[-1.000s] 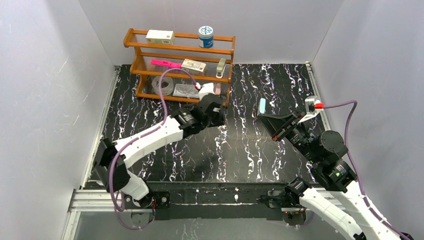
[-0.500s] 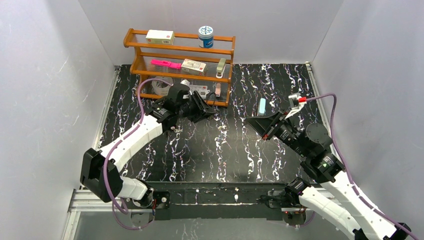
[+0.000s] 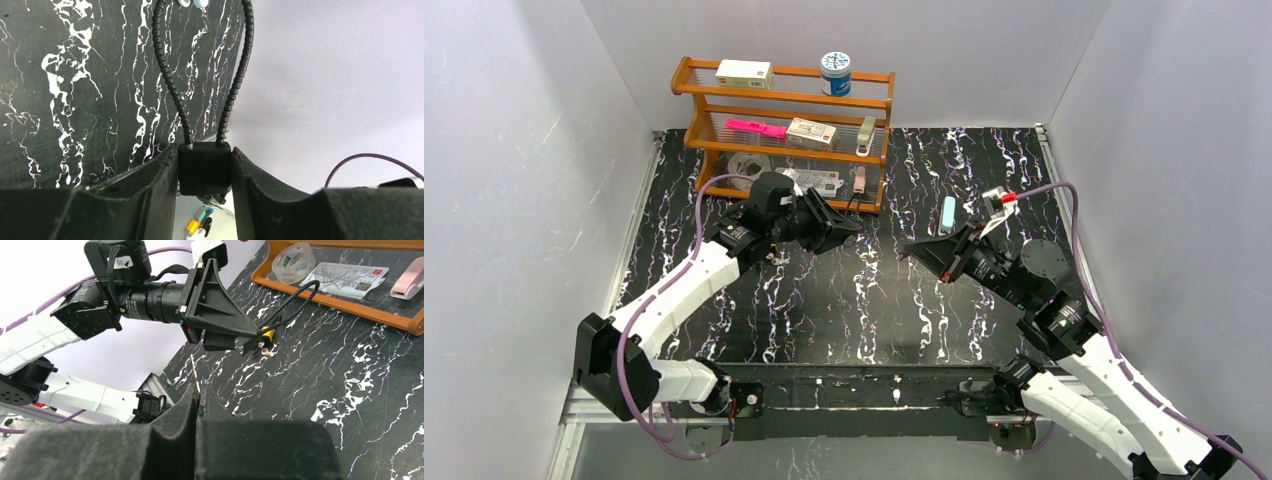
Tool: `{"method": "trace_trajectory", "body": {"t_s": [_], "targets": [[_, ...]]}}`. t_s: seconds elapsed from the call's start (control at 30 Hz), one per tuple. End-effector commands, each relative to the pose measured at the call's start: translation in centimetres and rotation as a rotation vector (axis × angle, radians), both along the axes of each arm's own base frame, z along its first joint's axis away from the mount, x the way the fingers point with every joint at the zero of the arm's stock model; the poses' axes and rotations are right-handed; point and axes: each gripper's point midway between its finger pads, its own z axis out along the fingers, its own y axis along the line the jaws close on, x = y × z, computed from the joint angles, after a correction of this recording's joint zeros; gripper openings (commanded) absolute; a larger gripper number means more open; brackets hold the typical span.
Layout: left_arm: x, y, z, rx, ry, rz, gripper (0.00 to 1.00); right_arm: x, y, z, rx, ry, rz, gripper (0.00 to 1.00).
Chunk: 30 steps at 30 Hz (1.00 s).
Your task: Unlock with the key
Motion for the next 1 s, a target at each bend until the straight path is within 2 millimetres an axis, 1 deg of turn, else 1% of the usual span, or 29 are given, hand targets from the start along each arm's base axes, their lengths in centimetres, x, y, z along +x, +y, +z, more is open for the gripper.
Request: {"method": "trace_trajectory", "body": {"t_s": [0.0, 0.23, 0.47, 0.7, 0.97], "targets": [[-1.2, 0.4, 1.4, -0.054, 0.006, -0.004, 0.00, -0.1, 0.4, -0.5, -0.003, 0.008, 0.024, 0.01], [-1.4, 0.6, 1.1, -0.058, 0.015, 0.004, 0.00, 0.1, 0.7, -1.7, -0.028, 0.029, 0.031, 0.01], [-1.6, 0.6, 0.8, -0.065, 0.021, 0.010, 0.00, 0.1, 0.7, -1.9, -0.031, 0.035, 0.032, 0.01], [-1.6, 0.9, 0.0, -0.050, 0.026, 0.024, 0.00, 0.1, 0.8, -2.2, -0.034, 0.042, 0.034, 0.01], [-1.7, 1.1, -0.2, -0.045, 0.024, 0.029, 0.00, 0.2, 0.9, -2.7, -0.041, 0.055, 0.034, 0.01]]}}
